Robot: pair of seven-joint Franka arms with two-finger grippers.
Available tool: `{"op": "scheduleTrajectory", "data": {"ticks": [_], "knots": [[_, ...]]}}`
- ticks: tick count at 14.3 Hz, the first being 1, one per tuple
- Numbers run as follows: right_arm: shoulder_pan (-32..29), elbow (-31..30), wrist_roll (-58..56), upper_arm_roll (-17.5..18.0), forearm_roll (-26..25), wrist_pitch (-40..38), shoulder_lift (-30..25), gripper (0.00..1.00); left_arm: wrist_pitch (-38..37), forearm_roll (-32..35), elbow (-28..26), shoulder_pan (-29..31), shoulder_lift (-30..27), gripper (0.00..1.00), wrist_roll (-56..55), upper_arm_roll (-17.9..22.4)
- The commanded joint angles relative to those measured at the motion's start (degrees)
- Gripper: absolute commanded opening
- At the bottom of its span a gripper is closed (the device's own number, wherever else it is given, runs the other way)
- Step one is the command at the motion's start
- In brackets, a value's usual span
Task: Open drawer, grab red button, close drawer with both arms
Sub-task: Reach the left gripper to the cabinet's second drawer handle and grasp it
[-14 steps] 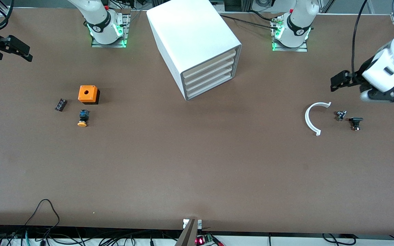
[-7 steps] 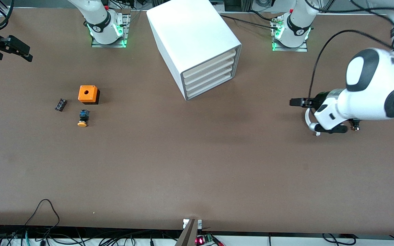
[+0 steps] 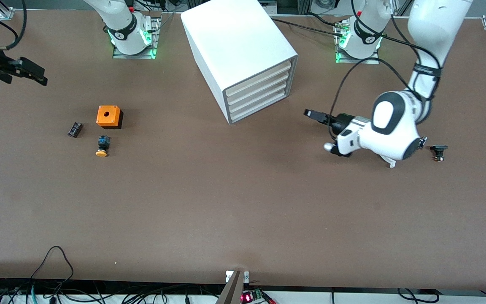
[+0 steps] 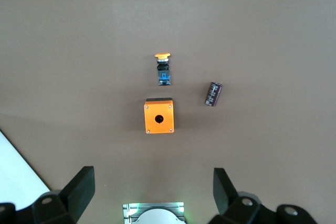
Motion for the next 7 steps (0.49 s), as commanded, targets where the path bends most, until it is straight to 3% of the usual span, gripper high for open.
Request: {"op": "scheduleTrajectory", "data": {"ticks": [1, 3, 7], "knots": [[2.2, 7.2, -0.1, 0.2, 1.0, -0.6, 9.3, 1.00, 4.4, -9.4, -8.5, -0.4, -1.3, 1.00, 9.3, -3.4], [4.0, 11.1, 0.2, 0.1, 0.9, -3.4, 13.8, 1.00, 5.3, -12.9, -10.8, -0.5, -0.8, 1.00, 12.6, -5.7], [4.1, 11.4, 0.6, 0.1, 2.0, -3.8, 14.0, 1.00, 5.5, -14.1, -12.2, -1.2, -0.7, 0.89, 12.6, -8.1]]}}
